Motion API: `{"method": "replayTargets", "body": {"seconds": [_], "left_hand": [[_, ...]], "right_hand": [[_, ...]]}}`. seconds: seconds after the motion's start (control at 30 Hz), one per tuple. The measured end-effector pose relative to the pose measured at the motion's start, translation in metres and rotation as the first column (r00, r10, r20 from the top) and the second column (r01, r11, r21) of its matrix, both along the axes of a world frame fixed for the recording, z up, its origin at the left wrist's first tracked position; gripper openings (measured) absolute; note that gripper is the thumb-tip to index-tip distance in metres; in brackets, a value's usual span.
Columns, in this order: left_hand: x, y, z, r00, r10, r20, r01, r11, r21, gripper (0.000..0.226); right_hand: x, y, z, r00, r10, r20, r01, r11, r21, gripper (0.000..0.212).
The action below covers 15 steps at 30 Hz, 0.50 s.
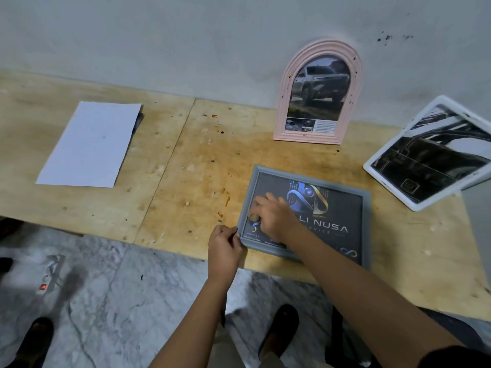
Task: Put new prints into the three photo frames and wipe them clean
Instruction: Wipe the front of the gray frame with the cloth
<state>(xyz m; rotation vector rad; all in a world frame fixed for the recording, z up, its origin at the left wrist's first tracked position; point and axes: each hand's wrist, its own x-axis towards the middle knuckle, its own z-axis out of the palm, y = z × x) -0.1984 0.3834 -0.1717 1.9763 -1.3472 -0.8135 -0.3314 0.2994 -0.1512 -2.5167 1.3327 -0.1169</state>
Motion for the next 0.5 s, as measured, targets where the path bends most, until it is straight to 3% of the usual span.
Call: {"method": "replayTargets", "body": {"seconds": [0.1, 0.2, 0.33, 0.4, 0.5], "left_hand": [[0.002, -0.001, 0.003, 1.000, -0.013, 0.022, 0.013, 0.999, 0.030, 0.024], [0.004, -0.003, 0.006, 0.998, -0.036, 0.050, 0.033, 0.998, 0.054, 0.021], [0.002, -0.006, 0.008, 0.996, -0.047, 0.071, 0.043, 0.997, 0.057, 0.018], [-0.001, -0.010, 0.009, 0.996, -0.042, 0.076, 0.037, 0.997, 0.068, 0.018], [-0.006, -0.021, 0.010, 0.996, -0.054, 0.066, 0.050, 0.996, 0.068, 0.018]], "right_hand": [[-0.020, 0.002, 0.009, 0.935, -0.245, 0.258, 0.224, 0.968, 0.109, 0.062], [-0.060, -0.003, 0.029, 0.649, -0.585, 0.486, 0.560, 0.800, 0.216, 0.041], [-0.132, 0.010, 0.048, 0.281, -0.857, 0.431, 0.873, 0.415, 0.257, 0.031], [-0.164, 0.025, 0.047, 0.115, -0.916, 0.384, 0.936, 0.229, 0.266, 0.030], [-0.190, 0.043, 0.039, -0.056, -0.961, 0.270, 0.955, 0.028, 0.295, 0.031]]}}
